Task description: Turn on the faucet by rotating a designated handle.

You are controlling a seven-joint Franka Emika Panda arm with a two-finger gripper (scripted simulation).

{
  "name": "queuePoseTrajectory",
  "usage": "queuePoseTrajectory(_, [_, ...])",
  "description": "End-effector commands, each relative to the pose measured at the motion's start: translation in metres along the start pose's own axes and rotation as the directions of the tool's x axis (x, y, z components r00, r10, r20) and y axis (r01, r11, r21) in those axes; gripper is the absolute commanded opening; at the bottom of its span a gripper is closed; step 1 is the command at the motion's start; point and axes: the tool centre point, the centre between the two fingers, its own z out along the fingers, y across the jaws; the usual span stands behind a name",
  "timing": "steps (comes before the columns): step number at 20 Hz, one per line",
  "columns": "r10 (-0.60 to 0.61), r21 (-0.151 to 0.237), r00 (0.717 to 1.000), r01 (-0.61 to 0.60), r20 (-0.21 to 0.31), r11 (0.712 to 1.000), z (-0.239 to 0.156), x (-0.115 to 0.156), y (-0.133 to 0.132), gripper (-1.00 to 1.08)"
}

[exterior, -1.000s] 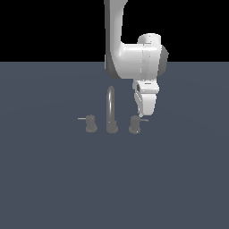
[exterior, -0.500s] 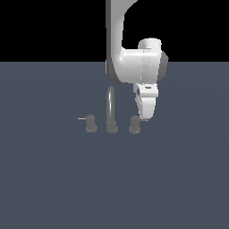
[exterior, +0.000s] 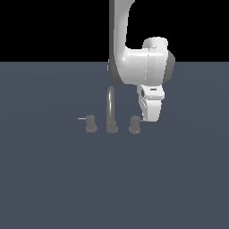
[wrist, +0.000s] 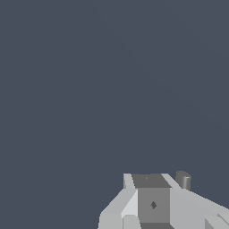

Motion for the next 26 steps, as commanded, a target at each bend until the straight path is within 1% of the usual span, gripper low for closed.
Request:
queuePoseTrajectory(1, [0.001, 0.0, 1.0, -0.001, 0.0, 1.0, 0.0, 0.0, 0.0, -1.0])
queuePoseTrajectory(14, [0.007, -0.009, 1.0, -0.007, 0.0, 1.0, 0.0, -0.003, 0.043, -1.0])
queuePoseTrajectory(15, [0.007, -0.009, 1.0, -0.007, 0.0, 1.0, 0.0, -0.003, 0.043, -1.0])
queuePoseTrajectory(16, [0.02, 0.004, 1.0, -0.02, -0.007, 1.0, 0.0, 0.007, 0.036, -1.0])
queuePoseTrajectory(26, [0.009, -0.008, 1.0, -0.009, -0.001, 1.0, 0.0, -0.033, 0.062, -1.0])
